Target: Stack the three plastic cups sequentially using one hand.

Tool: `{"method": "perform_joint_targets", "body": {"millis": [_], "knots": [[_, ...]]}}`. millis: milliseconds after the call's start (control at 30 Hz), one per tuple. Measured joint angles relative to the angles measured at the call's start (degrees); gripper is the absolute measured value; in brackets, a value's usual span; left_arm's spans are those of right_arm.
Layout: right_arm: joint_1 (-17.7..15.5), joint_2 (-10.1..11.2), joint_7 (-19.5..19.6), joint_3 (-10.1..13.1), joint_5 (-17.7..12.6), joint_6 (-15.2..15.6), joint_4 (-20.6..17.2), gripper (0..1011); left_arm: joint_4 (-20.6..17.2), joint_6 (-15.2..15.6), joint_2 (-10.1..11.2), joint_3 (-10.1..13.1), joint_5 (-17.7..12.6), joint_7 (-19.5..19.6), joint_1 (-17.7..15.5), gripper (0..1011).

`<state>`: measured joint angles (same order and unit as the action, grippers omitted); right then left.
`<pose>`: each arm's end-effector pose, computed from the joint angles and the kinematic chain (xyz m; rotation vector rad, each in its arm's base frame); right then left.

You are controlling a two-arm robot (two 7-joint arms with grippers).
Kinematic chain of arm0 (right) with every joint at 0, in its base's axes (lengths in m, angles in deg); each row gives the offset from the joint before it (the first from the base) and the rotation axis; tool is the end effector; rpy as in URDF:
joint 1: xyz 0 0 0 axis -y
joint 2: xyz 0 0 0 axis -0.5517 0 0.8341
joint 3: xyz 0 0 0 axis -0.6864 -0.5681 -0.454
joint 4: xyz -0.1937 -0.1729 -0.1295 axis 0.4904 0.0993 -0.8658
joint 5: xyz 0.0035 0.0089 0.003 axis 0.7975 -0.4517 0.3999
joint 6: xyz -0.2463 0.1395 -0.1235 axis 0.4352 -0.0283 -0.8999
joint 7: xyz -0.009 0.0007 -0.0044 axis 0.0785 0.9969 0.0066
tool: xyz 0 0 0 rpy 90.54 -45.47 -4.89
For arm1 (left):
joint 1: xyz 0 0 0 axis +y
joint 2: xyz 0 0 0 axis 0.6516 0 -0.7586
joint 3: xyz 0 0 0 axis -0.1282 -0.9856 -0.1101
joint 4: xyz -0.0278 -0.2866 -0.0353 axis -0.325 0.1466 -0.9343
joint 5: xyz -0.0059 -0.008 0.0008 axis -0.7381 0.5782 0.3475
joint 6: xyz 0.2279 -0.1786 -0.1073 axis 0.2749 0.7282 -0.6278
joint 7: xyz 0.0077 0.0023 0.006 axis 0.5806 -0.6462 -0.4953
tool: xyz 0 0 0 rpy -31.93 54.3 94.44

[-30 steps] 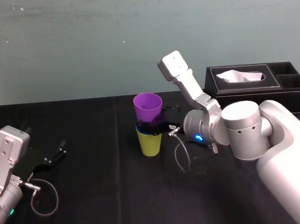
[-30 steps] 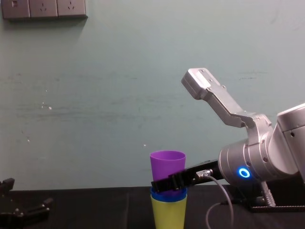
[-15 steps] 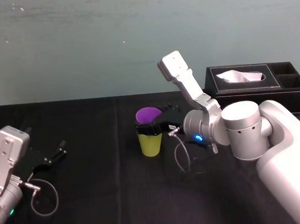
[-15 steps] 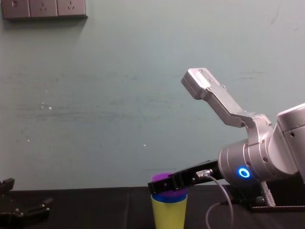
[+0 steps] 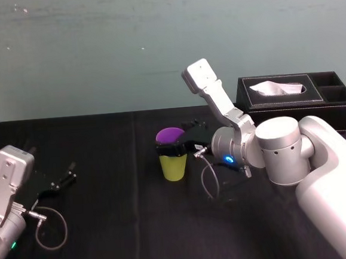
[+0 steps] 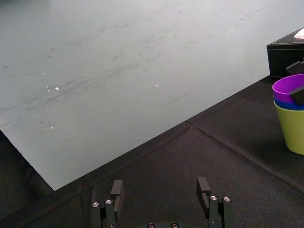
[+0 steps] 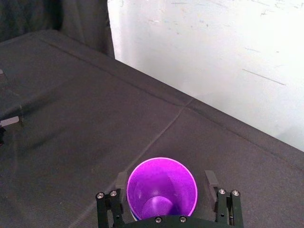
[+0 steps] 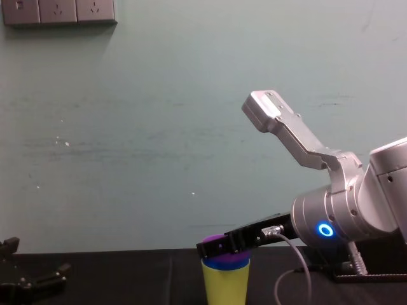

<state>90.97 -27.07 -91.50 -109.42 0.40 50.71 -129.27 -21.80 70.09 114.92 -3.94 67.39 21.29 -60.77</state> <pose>0.4682 0.0757 -0.2112 -0.4318 0.1208 -0.8883 0.3581 0.0826 -0.3022 0.3044 -0.2851 1.2481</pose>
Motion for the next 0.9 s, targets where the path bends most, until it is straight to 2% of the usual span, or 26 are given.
{"method": "perform_joint_targets", "body": {"millis": [267,633,900], "knots": [[-1.0,0.1,1.4,0.8,0.2,-1.2,-1.6,1000,0.0,0.0,0.0,0.0,0.0,0.0,0.0,1000],[-5.6,0.4,3.9,3.6,0.0,-7.4,-7.2,1000,0.0,0.0,0.0,0.0,0.0,0.0,0.0,1000],[-7.8,0.7,5.4,5.1,-0.6,-9.4,-10.2,1000,0.0,0.0,0.0,0.0,0.0,0.0,0.0,1000]]}}
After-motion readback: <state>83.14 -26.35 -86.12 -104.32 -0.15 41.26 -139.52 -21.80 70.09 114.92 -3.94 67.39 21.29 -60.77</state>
